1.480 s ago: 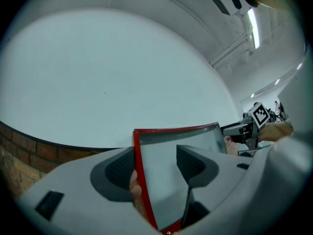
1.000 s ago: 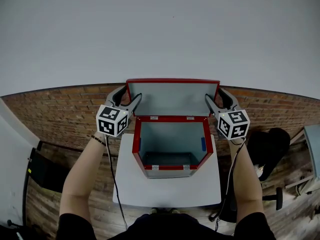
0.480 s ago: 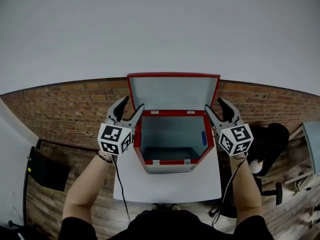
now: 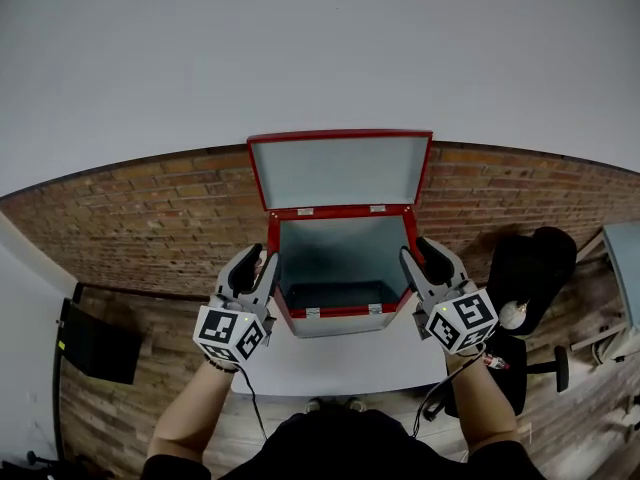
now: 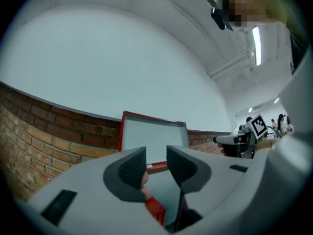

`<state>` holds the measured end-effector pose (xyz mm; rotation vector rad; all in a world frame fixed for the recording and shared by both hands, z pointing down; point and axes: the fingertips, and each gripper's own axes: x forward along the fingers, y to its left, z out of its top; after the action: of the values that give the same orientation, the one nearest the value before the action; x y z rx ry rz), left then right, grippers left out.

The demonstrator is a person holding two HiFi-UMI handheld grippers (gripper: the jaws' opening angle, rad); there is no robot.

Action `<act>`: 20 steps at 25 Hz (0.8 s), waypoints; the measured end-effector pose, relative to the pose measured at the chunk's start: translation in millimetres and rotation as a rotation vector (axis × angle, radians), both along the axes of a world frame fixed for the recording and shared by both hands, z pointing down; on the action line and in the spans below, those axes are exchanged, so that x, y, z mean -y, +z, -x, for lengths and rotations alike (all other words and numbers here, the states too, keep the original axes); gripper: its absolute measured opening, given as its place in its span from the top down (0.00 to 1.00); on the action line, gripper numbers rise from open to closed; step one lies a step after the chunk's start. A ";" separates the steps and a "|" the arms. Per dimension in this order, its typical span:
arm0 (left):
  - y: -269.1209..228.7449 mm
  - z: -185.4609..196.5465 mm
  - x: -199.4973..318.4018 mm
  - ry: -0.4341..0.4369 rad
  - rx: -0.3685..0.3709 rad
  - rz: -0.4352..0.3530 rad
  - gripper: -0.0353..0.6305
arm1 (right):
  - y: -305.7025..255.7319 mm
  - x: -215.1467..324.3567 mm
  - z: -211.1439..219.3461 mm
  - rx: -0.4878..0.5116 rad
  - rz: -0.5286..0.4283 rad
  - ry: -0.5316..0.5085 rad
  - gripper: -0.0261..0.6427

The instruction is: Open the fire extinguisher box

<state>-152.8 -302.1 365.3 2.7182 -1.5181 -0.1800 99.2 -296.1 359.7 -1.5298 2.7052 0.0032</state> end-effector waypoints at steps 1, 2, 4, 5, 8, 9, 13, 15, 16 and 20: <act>6.2 0.7 -8.0 -0.005 0.002 0.002 0.73 | 4.5 -7.7 0.8 -0.001 -0.001 0.008 0.76; 12.0 1.3 -16.2 -0.010 0.000 0.004 0.75 | 9.0 -15.9 2.1 -0.005 -0.005 0.013 0.79; 24.0 0.3 -33.1 -0.016 -0.019 0.012 0.80 | 18.7 -33.9 8.0 -0.019 -0.019 -0.003 0.85; 30.7 -2.4 -41.5 -0.012 -0.026 0.016 0.83 | 24.0 -43.0 12.6 -0.026 -0.027 -0.023 0.89; 53.4 -18.8 -65.6 0.041 -0.015 0.033 0.87 | 44.5 -65.7 24.9 -0.031 -0.014 -0.067 0.92; 60.4 -24.9 -73.0 0.060 -0.007 0.039 0.88 | 52.4 -71.4 27.0 -0.025 0.002 -0.071 0.92; 82.5 -42.8 -94.9 0.104 0.023 0.062 0.91 | 80.4 -88.1 31.1 0.003 0.075 -0.064 0.93; 91.8 -48.9 -103.3 0.121 0.034 0.077 0.91 | 89.8 -96.0 34.8 -0.003 0.090 -0.065 0.93; 96.3 -51.0 -107.6 0.127 0.038 0.094 0.91 | 93.1 -99.9 36.7 -0.007 0.093 -0.065 0.93; 114.0 -57.8 -122.1 0.145 0.014 0.131 0.91 | 106.9 -114.0 42.3 -0.014 0.118 -0.051 0.93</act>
<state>-95.0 -180.0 479.4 2.7158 -1.2803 -0.0570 56.8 -182.1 466.7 -1.4944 2.8006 -0.1500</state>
